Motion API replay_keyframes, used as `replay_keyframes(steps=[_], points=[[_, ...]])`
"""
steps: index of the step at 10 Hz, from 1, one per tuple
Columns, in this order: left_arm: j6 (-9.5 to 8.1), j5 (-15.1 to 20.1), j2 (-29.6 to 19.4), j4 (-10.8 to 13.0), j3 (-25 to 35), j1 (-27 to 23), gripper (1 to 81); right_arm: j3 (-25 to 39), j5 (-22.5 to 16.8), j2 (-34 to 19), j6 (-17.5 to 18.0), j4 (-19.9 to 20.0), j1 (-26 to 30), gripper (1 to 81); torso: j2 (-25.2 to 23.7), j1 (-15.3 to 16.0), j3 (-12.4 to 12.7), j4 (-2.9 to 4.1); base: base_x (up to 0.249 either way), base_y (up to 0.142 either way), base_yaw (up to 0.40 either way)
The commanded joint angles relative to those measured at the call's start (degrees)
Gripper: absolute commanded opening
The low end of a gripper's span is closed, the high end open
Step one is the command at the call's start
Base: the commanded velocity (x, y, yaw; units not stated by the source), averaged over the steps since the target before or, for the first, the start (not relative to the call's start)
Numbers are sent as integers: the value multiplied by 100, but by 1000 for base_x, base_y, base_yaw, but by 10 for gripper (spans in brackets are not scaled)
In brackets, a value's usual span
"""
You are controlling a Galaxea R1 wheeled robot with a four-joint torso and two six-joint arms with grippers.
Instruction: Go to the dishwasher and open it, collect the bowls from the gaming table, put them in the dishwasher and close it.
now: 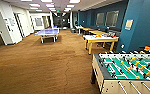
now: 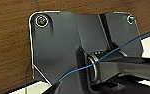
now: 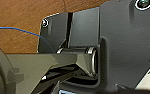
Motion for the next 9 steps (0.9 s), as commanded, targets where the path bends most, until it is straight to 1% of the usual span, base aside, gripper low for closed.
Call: replay_keyframes(steps=[1,2,9], points=[[7,313,-63,-76,19,-214,811,64,-237,-9,-18,-109,207,811,0,0,0,0,126,70,0],[7,313,-63,-76,19,-214,811,64,-237,-9,-18,-101,224,811,0,2,0,0,127,70,0],[7,313,8,-67,19,-214,811,20,-219,0,-10,-92,207,811,0,2,0,0,133,0,0]])
